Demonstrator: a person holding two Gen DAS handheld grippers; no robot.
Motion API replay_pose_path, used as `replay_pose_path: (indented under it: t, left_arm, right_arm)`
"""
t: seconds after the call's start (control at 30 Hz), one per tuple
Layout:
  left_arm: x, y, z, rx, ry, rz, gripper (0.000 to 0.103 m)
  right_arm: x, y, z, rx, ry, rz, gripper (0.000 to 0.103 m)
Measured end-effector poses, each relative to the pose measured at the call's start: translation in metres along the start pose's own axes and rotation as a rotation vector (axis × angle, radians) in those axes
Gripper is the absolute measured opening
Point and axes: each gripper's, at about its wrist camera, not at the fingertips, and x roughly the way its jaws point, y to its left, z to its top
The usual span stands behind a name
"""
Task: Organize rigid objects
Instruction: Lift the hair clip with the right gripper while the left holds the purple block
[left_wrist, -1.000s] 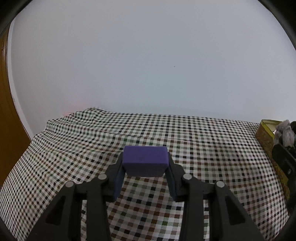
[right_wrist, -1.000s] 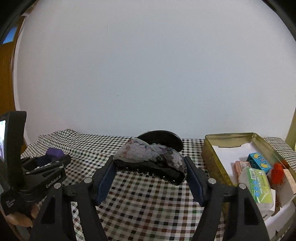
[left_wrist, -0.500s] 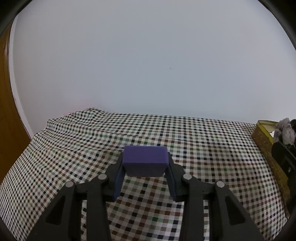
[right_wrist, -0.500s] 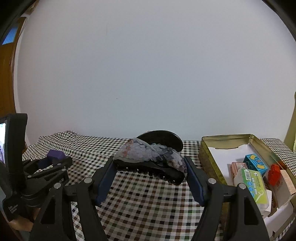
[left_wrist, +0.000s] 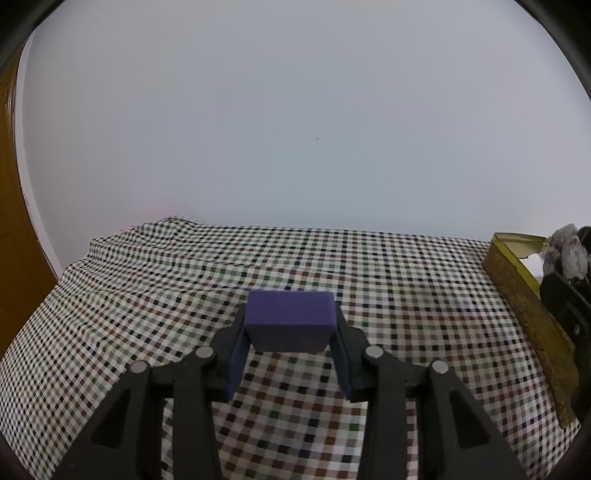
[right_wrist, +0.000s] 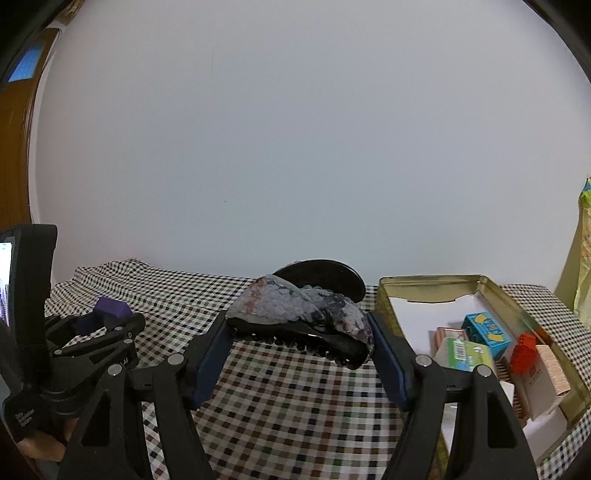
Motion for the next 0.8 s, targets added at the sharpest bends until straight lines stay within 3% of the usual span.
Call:
replay_pose_path:
  t: [0.43,0.8]
  left_arm:
    - [-0.011,-0.013,-0.002,-0.010,-0.007,0.001,0.039]
    - [-0.023,-0.047,-0.008,-0.001,-0.011,-0.007,0.039]
  right_arm:
    - [-0.004,-0.028,-0.001,0.013,-0.012,-0.003,0.073]
    - [-0.018,-0.044,0.002,0.009,-0.038,-0.012,0.073]
